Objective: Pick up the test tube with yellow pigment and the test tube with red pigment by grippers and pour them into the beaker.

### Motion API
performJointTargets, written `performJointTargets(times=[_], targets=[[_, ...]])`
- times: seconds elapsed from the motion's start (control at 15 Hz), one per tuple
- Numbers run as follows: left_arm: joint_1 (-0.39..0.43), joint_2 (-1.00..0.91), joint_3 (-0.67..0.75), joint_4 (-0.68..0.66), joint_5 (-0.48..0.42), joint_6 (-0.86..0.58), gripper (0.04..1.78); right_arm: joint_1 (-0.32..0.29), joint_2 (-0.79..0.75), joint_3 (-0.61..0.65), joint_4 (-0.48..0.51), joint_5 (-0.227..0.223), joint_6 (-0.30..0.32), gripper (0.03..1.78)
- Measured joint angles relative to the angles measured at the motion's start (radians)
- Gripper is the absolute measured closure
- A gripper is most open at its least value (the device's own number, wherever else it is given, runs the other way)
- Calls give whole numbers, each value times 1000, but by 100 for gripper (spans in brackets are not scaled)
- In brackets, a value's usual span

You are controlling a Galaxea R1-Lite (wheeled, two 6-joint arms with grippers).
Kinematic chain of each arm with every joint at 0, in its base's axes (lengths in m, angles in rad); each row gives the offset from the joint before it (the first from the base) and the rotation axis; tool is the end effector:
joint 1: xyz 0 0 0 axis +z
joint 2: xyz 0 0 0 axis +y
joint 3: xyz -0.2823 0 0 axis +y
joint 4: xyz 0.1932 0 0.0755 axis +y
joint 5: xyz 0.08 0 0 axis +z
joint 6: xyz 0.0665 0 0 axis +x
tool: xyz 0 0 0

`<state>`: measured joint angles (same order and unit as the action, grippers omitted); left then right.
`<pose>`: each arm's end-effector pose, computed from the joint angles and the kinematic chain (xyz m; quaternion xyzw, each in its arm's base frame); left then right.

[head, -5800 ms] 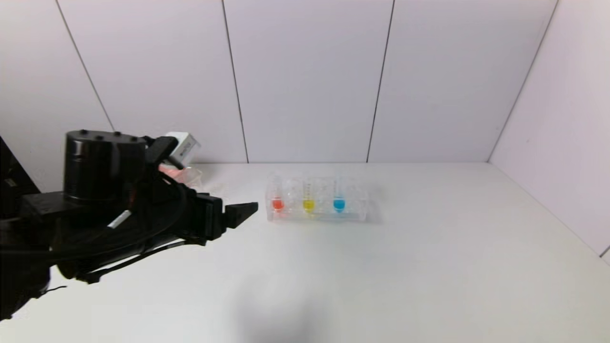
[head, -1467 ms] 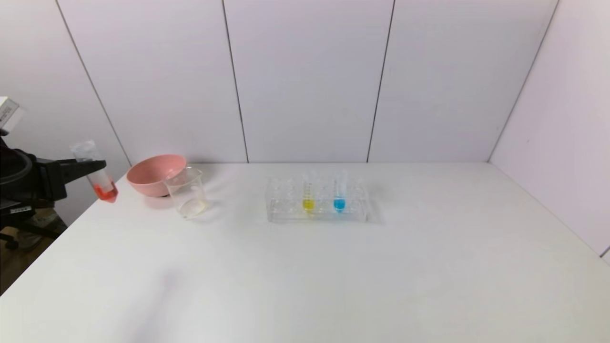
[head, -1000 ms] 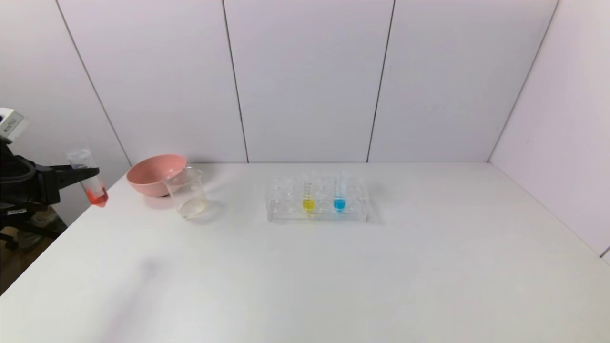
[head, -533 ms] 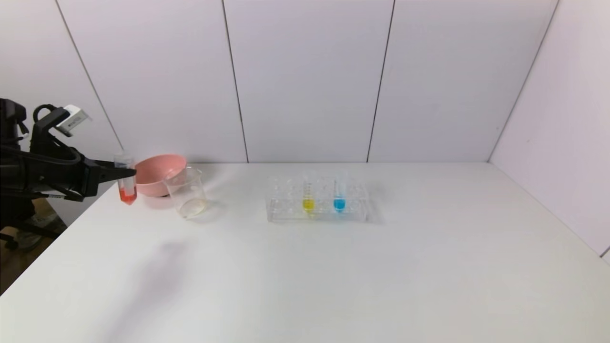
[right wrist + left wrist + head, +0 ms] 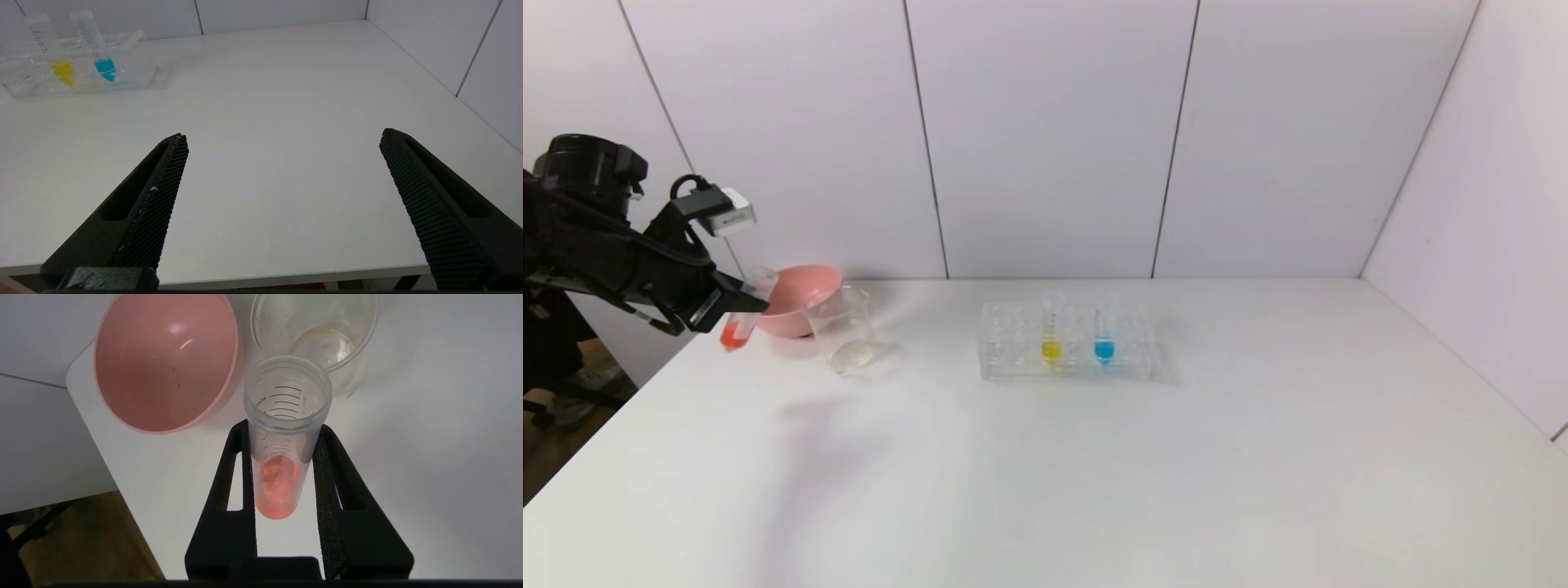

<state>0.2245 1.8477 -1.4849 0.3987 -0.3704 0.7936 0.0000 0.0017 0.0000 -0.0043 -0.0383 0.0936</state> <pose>0.3830 0.0628 0.1756 0.2574 0.3015 -0.1997 0.8961 0.0575 -0.0025 0.0760 0.0468 -0.0022 -0.0191 0.9987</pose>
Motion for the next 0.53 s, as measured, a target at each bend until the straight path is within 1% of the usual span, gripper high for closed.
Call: performJointTargets(times=[0.07,0.27,0.53], targets=[[-11,11,-39,37,43,21,139,0,0,0,0,0,0,10],[-44,51,-140,82,166,85,139,0,0,0,0,0,0,10],[-87,103,-251,104,251,146,139,0,0,0,0,0,0,10]])
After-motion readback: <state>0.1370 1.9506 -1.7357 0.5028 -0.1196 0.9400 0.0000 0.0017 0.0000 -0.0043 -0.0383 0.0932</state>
